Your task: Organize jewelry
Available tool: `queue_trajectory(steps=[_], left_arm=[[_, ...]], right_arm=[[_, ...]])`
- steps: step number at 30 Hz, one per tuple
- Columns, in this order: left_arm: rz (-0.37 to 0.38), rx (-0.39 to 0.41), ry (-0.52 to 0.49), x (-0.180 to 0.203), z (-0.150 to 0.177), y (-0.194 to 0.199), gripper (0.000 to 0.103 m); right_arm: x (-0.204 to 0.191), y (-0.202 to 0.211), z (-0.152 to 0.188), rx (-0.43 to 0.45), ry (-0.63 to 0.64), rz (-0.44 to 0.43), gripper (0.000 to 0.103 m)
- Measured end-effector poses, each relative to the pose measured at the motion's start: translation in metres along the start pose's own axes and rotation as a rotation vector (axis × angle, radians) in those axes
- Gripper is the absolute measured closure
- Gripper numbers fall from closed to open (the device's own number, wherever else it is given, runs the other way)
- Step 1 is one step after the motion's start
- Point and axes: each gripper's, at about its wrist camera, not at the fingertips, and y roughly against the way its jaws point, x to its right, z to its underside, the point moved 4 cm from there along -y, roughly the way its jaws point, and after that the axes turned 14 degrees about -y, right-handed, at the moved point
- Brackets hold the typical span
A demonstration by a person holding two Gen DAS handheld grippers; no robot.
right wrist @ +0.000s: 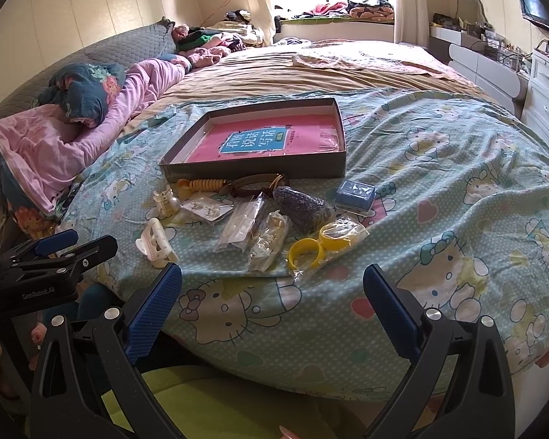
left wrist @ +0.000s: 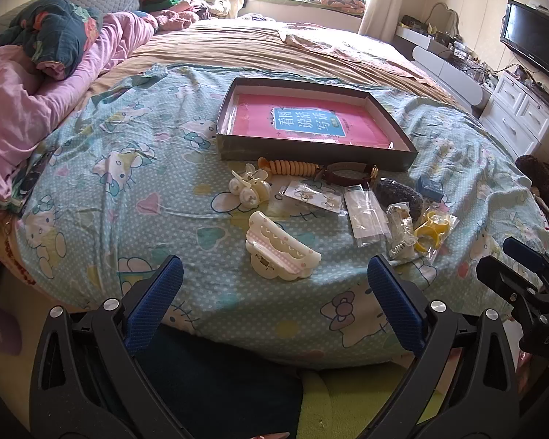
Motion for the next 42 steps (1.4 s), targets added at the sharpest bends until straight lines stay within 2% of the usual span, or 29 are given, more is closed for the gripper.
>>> queue_trajectory(steps=[19, 26, 27, 29, 34, 42], left_arm=[[0.007, -0.001, 0.004, 0.004, -0.001, 0.005, 0.009], [-0.009, -0.035, 0.028, -0.004, 0.005, -0.006, 0.009], [0.021, -0.046, 0.052, -0.008, 0.007, -0.011, 0.009], [-0.009, -0.066, 0.057, -0.014, 0.01, -0.016, 0.009], [0.032, -0.111, 0.098, -0.026, 0.016, -0.033, 0.009], [0.127, -0.18, 0.104, -0.016, 0.018, -0.068, 0.009]], right_arm=[[0.001, 0.001, 0.0, 0.005, -0.004, 0.0, 0.004], [0.008, -0.007, -0.011, 0.003, -0.011, 0.005, 0.004], [0.01, -0.009, -0.013, 0.001, -0.012, 0.005, 0.004], [0.013, -0.012, -0.016, 0.001, -0.013, 0.009, 0.004], [0.023, -0.022, -0.023, -0.002, -0.022, 0.019, 0.004], [0.044, -0.038, -0.034, -0.008, -0.055, 0.054, 0.004]])
